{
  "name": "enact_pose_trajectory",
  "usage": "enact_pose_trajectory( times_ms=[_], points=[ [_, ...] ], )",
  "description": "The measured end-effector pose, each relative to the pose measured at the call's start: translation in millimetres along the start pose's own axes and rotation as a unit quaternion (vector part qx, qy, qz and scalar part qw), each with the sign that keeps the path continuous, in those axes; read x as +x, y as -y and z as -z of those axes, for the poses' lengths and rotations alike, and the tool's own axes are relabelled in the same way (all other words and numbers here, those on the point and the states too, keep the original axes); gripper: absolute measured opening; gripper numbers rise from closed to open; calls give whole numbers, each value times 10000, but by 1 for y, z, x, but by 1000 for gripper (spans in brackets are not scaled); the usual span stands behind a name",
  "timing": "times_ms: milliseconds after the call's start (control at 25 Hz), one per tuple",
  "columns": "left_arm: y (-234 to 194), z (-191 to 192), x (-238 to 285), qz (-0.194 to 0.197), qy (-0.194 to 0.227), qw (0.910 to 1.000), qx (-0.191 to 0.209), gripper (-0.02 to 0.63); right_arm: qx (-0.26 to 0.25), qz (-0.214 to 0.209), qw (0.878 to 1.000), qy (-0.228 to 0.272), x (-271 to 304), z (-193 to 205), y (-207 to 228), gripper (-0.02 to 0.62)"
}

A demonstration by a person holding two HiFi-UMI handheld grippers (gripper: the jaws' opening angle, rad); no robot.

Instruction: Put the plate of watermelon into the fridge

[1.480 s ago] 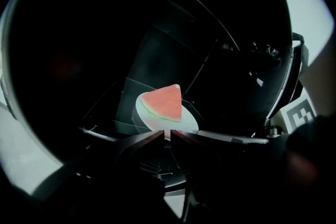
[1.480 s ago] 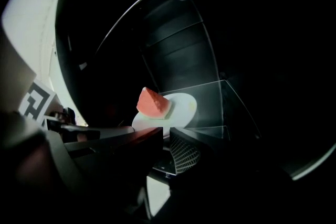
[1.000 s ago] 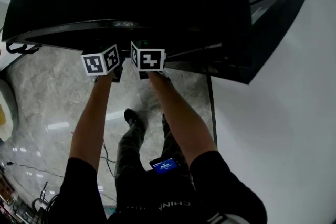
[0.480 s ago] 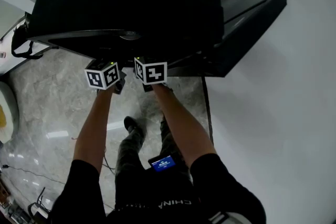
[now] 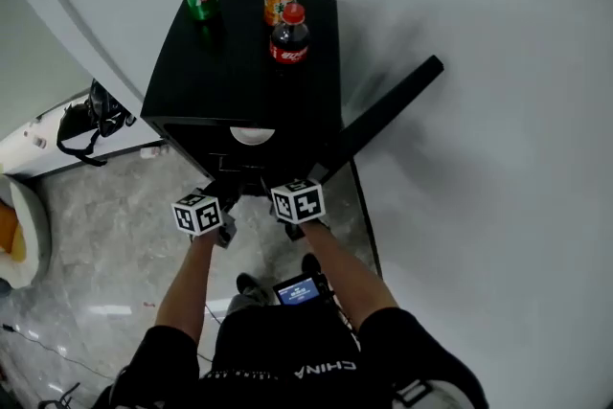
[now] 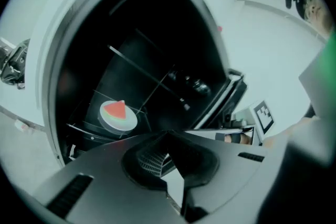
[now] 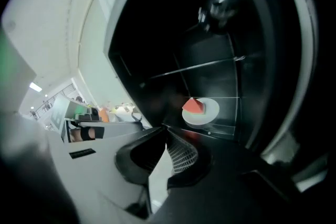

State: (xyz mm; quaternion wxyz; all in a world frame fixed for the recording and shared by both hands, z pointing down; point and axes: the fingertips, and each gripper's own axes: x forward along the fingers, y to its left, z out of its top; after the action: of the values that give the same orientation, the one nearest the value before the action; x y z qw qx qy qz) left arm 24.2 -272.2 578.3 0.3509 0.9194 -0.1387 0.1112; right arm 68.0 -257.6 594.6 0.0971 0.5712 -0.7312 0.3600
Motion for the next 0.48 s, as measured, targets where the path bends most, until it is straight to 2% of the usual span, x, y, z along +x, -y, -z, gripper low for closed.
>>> enact_pose_trajectory(
  times_ms=[240, 480],
  points=[
    [41, 1, -37, 55, 295, 9993, -206, 12, -10, 80, 9996, 282, -50, -1, -11, 21],
    [59, -7, -44, -1, 493, 9987, -161, 14, 39, -41, 9972, 746, -68, -34, -18, 23]
  ],
)
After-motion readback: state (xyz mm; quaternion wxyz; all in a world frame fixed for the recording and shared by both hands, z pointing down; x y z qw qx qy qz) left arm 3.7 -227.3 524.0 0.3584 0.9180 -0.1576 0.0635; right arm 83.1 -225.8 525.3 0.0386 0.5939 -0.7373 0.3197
